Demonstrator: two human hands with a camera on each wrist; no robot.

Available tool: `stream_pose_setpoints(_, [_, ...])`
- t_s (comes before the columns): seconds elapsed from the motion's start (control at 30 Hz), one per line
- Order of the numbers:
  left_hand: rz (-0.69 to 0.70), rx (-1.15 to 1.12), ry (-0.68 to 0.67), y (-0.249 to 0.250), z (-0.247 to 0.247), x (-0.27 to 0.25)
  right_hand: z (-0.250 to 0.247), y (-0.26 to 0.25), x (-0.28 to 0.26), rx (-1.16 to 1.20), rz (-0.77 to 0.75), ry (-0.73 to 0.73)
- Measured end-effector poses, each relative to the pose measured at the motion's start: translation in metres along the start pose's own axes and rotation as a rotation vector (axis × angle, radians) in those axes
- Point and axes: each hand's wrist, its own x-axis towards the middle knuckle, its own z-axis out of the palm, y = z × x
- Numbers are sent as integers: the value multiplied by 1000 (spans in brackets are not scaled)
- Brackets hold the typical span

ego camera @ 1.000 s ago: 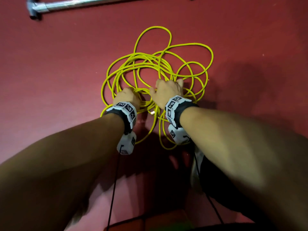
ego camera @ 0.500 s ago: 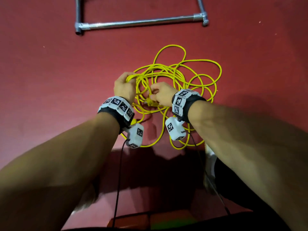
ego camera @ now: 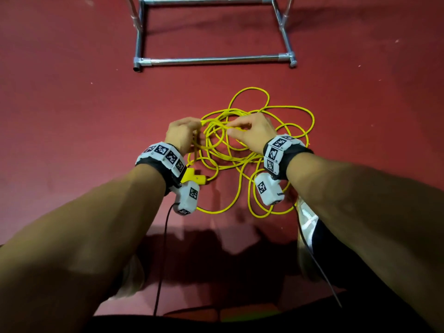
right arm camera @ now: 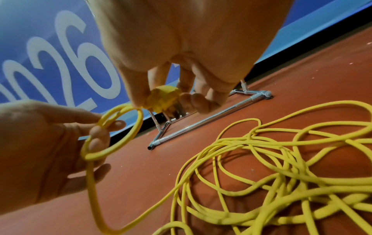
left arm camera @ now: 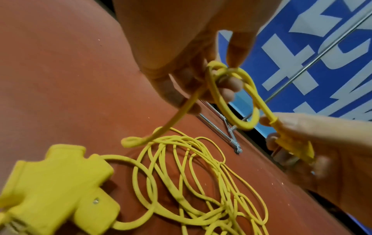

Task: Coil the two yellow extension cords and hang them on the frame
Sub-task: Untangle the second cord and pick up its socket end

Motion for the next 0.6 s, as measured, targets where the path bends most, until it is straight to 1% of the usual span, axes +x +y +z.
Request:
stream_pose_setpoints(0.07, [-6,29,-74,2,-6,-6,2,-4,-3,-15,-21,-11])
stream_pose_setpoints(0.17, [18,71,-158,3,-11,-13,4,-11,-4,48,-3,19])
stream_pose_setpoints(0.3, [51,65,-213,1,-10,-15,7,-18,-8,121,21,16])
stream_pose_setpoints(0.4, [75,40,-224,1,-3,-15,12,-23,-12,311,104,-29])
stream_pose_setpoints(0.5, [76,-33,-202,4,4,-15,20,-29,-12,644,182,-54])
stream_pose_setpoints(0.6, [80,-60,-226,2,6,-12,21,-28,-9,795,213,-69])
